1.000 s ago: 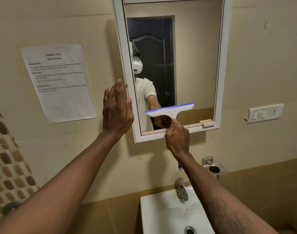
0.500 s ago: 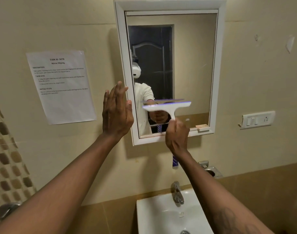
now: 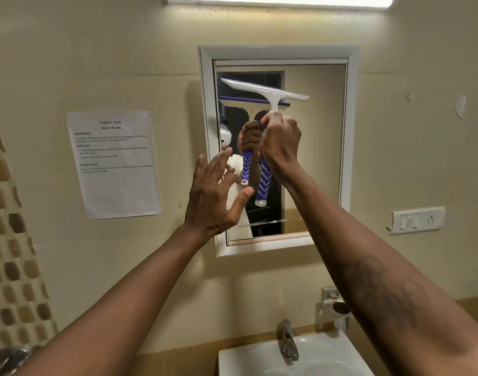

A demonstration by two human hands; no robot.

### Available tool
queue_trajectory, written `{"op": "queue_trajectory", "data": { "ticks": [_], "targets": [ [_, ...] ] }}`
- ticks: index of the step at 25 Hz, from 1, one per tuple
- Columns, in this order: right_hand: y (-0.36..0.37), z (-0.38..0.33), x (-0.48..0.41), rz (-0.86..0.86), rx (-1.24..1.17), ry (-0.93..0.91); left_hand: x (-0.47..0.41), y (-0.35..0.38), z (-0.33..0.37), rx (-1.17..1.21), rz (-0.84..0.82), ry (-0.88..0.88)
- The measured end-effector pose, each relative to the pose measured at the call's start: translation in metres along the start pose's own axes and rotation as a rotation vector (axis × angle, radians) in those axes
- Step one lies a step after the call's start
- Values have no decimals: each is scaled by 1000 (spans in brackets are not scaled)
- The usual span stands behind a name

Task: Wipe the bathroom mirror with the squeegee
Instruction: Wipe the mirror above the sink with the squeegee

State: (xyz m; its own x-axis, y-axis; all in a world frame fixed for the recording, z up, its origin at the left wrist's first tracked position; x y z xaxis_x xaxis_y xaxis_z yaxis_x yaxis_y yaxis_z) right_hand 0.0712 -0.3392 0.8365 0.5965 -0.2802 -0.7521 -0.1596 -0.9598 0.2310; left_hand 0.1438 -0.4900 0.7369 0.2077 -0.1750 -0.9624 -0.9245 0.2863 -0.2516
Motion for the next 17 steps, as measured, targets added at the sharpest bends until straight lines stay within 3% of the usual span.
{"op": "queue_trajectory", "data": {
  "ticks": [5,13,17],
  "targets": [
    [18,-16,-8,-40,-105,80,-23,7,15,-36,3,25],
    [27,-5,18,-168,-166,207,-46,17,15,26,25,-139],
    [23,12,19,-104,-147,210,-51,19,16,-72,-43,-7]
  ]
}}
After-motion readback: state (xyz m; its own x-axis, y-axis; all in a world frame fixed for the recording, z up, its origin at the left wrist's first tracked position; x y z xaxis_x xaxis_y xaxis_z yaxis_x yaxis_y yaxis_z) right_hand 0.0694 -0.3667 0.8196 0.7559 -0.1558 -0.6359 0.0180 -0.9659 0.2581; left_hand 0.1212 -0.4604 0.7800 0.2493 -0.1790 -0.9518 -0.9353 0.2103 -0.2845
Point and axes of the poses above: each hand's wrist, its own x-axis away from the middle knuckle, its own y-axis out of the palm, z = x × y, the point moved 6 cm from there along -x, towards the middle knuckle, and after that the axes turned 6 degrees about z, right-handed, at the moved point
